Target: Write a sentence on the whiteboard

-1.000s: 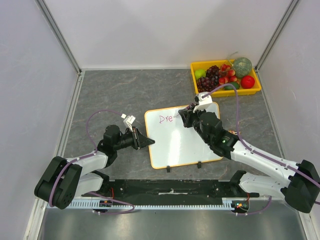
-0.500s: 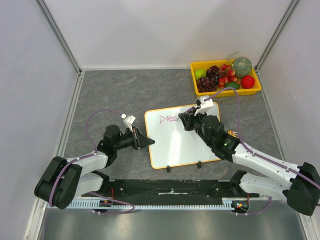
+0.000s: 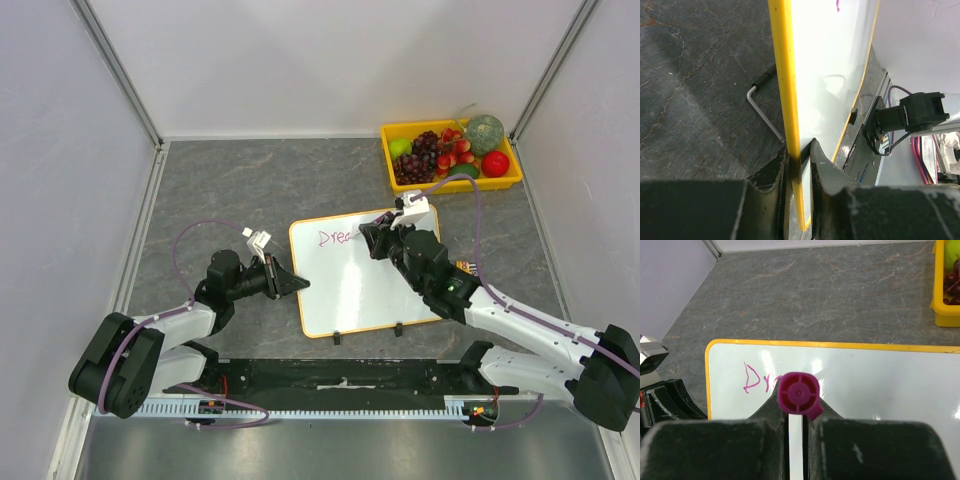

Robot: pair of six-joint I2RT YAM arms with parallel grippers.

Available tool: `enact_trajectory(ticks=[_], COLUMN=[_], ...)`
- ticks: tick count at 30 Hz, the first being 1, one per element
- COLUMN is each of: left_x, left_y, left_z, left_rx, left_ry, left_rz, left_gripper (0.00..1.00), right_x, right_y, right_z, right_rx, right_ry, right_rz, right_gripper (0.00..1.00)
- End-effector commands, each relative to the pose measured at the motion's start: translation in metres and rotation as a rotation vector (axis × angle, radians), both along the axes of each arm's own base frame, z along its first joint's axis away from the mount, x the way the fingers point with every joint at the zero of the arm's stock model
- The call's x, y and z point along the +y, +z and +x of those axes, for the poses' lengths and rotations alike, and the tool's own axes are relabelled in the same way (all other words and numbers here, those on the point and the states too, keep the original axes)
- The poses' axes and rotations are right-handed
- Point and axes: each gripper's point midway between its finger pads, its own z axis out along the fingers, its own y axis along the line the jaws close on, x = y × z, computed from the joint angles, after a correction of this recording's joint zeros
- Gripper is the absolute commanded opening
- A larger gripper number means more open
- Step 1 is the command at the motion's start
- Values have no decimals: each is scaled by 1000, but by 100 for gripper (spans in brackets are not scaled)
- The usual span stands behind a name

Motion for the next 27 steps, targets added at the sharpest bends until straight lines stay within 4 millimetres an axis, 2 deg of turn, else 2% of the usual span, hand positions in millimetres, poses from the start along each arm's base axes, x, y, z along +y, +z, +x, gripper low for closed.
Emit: enact_trajectory(ticks=[1,10,27], left_x=[6,6,6], left_y=[-17,-17,-17], left_z=[5,5,5], left_rx=[-20,-21,-23], left_ry=[19,19,20], left_rz=[81,80,80], left_gripper=[2,2,2], right_x=[-8,-5,-9], right_y=[18,20,-5], right_z=[12,15,3], right_rx=[-37,-34,14], right_ry=[-65,-66,-27], right_rz=[0,3,-25], right_gripper=[0,0,0])
